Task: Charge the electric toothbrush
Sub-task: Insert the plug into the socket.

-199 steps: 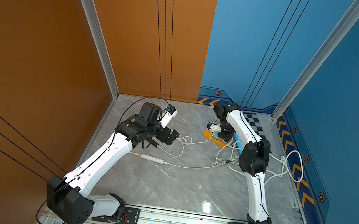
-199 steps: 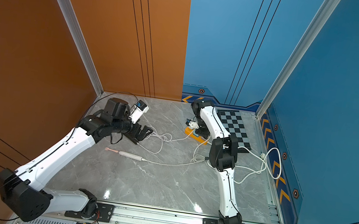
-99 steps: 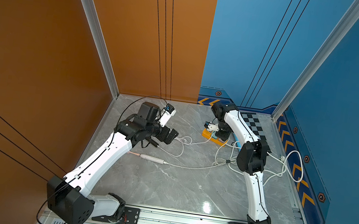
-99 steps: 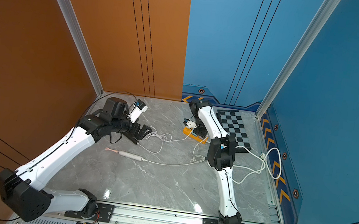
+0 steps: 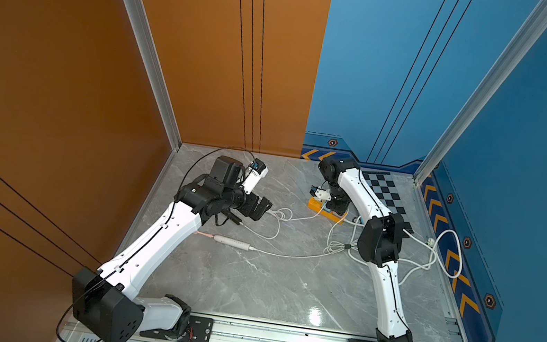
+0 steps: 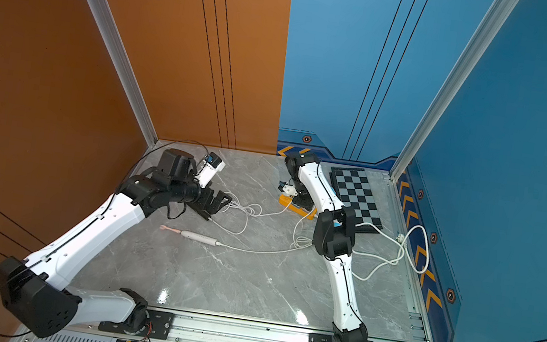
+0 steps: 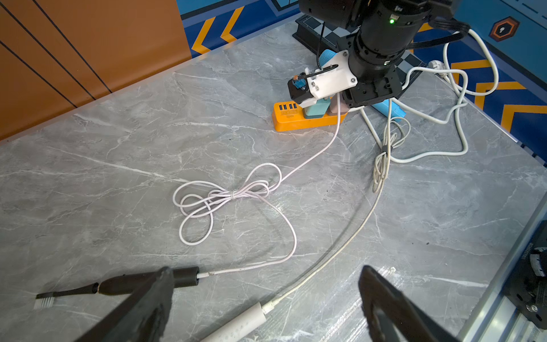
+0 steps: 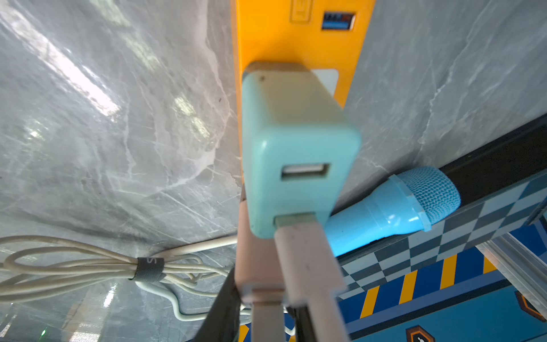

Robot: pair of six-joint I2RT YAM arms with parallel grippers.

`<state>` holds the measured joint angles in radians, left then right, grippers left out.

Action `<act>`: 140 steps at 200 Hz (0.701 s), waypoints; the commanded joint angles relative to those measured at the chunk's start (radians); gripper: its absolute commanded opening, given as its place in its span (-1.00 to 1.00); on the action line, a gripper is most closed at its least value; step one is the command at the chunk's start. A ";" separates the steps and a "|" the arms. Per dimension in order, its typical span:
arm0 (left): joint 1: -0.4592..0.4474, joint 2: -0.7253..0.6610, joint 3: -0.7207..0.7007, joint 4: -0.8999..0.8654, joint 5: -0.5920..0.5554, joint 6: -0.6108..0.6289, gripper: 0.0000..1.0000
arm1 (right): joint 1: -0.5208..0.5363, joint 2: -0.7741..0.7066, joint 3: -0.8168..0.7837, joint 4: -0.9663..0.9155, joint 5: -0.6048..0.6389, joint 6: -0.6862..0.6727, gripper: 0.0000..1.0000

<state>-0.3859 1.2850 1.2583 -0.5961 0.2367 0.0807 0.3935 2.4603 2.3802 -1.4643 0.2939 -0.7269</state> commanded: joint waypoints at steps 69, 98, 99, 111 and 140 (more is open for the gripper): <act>0.010 0.005 -0.010 -0.013 0.037 -0.036 0.97 | -0.076 0.177 -0.152 0.375 -0.036 0.026 -0.46; 0.010 0.005 -0.014 -0.014 0.025 -0.036 0.97 | -0.058 0.151 -0.147 0.380 -0.103 0.050 -0.48; 0.011 0.006 -0.014 -0.014 0.026 -0.037 0.97 | -0.057 0.150 -0.146 0.381 -0.105 0.051 -0.48; 0.010 0.011 -0.011 -0.014 0.030 -0.041 0.97 | -0.052 0.128 -0.135 0.389 -0.126 0.058 -0.45; 0.010 0.012 -0.008 -0.014 0.036 -0.050 0.97 | -0.041 0.136 -0.094 0.401 -0.080 0.027 -0.26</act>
<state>-0.3843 1.2907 1.2575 -0.5961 0.2451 0.0479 0.3656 2.4409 2.3146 -1.3445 0.2497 -0.7086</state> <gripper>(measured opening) 0.985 0.345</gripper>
